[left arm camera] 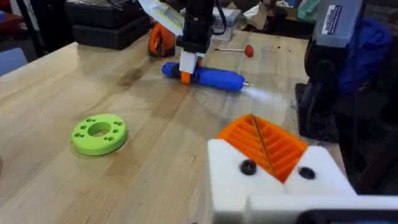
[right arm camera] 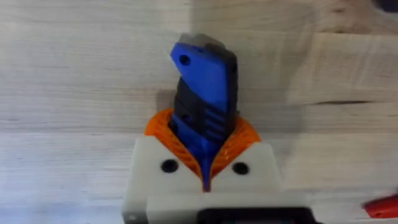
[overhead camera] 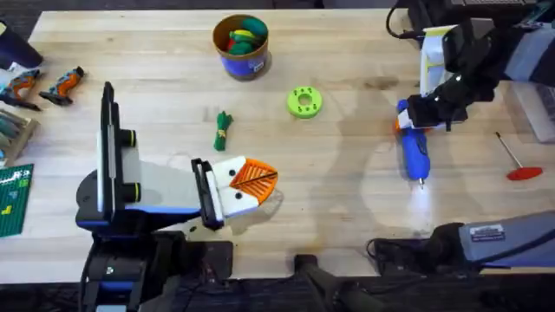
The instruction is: Pick up the gripper from the table and insert it into the empty holder that is missing its gripper. Then pick up a screw, insert it into the mounting hole, and use the screwdriver to tighten it. Finally, clean up the table by picking up the vegetable and placing it into the bucket.
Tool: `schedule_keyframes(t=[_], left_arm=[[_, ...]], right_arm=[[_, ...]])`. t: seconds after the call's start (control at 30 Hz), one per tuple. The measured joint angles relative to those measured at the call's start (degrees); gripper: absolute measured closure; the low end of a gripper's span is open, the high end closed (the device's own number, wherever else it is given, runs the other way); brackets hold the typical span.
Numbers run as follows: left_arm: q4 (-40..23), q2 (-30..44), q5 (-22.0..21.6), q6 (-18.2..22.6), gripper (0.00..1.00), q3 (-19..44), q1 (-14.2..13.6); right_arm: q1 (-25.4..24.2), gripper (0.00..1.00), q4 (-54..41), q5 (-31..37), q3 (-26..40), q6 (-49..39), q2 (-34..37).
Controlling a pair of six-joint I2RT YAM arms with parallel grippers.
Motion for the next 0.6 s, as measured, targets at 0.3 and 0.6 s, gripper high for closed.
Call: schedule_keyframes(t=[0.3,0.6], left_arm=[[-0.01,0.0,0.01,0.0,0.987,0.01,0.0],[0.01,0.0,0.02,0.01,0.987,0.0,0.0]], right_arm=[[1.95,0.975,-2.86,0.02,0.74,0.07,-2.65],[6.18,0.975,-3.01,0.02,6.05,2.15,-14.76]])
